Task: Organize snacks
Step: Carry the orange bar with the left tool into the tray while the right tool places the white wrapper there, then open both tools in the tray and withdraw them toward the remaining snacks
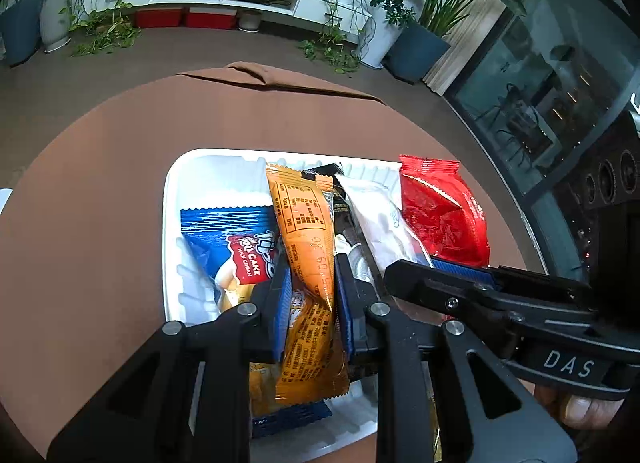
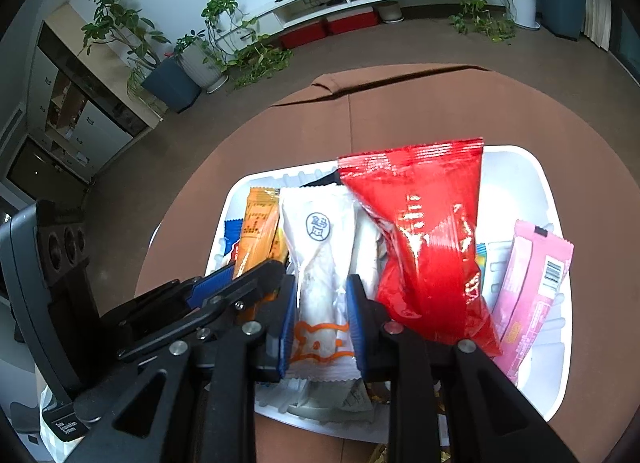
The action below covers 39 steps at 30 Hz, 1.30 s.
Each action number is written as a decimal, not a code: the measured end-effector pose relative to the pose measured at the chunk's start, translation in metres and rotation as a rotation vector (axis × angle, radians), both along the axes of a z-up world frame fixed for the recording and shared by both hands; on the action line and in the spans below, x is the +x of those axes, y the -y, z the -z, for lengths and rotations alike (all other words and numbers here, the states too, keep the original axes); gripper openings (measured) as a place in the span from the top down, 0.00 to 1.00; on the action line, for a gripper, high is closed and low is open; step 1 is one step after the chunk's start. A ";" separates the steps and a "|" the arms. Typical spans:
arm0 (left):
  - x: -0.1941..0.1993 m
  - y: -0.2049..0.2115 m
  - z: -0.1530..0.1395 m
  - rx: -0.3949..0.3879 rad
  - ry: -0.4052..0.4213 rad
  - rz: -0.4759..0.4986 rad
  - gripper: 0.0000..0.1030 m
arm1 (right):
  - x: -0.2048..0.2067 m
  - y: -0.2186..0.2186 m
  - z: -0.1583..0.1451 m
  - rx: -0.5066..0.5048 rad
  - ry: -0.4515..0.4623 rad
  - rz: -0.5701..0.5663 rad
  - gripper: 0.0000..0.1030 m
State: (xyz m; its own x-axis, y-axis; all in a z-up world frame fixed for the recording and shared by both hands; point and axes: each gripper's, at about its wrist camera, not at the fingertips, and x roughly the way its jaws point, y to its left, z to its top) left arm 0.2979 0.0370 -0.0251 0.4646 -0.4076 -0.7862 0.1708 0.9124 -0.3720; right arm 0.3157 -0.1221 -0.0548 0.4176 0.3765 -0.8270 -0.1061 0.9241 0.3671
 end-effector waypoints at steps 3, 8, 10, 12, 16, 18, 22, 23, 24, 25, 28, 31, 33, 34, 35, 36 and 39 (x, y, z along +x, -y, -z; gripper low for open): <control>-0.006 0.002 -0.003 -0.005 -0.003 -0.007 0.81 | -0.001 -0.003 0.001 -0.001 -0.002 0.002 0.73; -0.005 -0.001 -0.003 -0.014 -0.004 -0.015 0.79 | -0.003 -0.003 0.002 0.003 -0.002 0.007 0.71; -0.006 -0.003 -0.001 -0.021 -0.006 -0.015 0.78 | -0.003 -0.002 0.003 0.006 -0.003 0.009 0.70; -0.006 -0.004 0.000 -0.028 -0.007 -0.017 0.78 | -0.003 -0.004 0.002 0.011 -0.003 0.012 0.69; -0.005 -0.007 0.001 -0.031 -0.011 -0.019 0.78 | -0.005 -0.004 0.003 0.012 0.002 0.014 0.67; -0.005 -0.008 0.000 -0.032 -0.009 -0.020 0.78 | -0.005 -0.004 0.003 0.013 0.005 0.014 0.65; -0.007 -0.008 0.000 -0.022 0.000 -0.026 0.73 | -0.008 -0.003 0.003 0.013 0.013 0.019 0.62; -0.007 -0.009 0.000 -0.024 0.000 -0.028 0.72 | -0.008 -0.003 0.003 0.015 0.014 0.020 0.62; -0.007 -0.011 0.000 -0.026 0.002 -0.030 0.69 | -0.009 -0.003 0.002 0.016 0.015 0.020 0.61; -0.007 -0.012 0.000 -0.029 0.006 -0.035 0.66 | -0.009 -0.003 0.002 0.016 0.017 0.021 0.59; -0.009 -0.018 0.000 -0.053 0.016 -0.049 0.58 | -0.012 0.002 0.000 0.012 0.028 0.037 0.48; -0.013 -0.023 -0.005 -0.055 0.039 -0.059 0.50 | -0.017 0.008 -0.003 0.021 0.043 0.062 0.39; -0.018 -0.026 -0.011 -0.046 0.059 -0.072 0.39 | -0.020 0.011 -0.007 0.030 0.054 0.076 0.35; -0.021 -0.028 -0.013 -0.043 0.069 -0.077 0.29 | -0.022 0.012 -0.010 0.035 0.061 0.084 0.32; -0.024 -0.030 -0.015 -0.049 0.078 -0.078 0.26 | -0.023 0.013 -0.013 0.040 0.070 0.089 0.31; -0.026 -0.028 -0.018 -0.053 0.085 -0.081 0.23 | -0.025 0.013 -0.017 0.042 0.080 0.091 0.29; -0.036 -0.029 -0.027 -0.051 0.108 -0.090 0.07 | -0.036 0.012 -0.030 0.074 0.121 0.080 0.18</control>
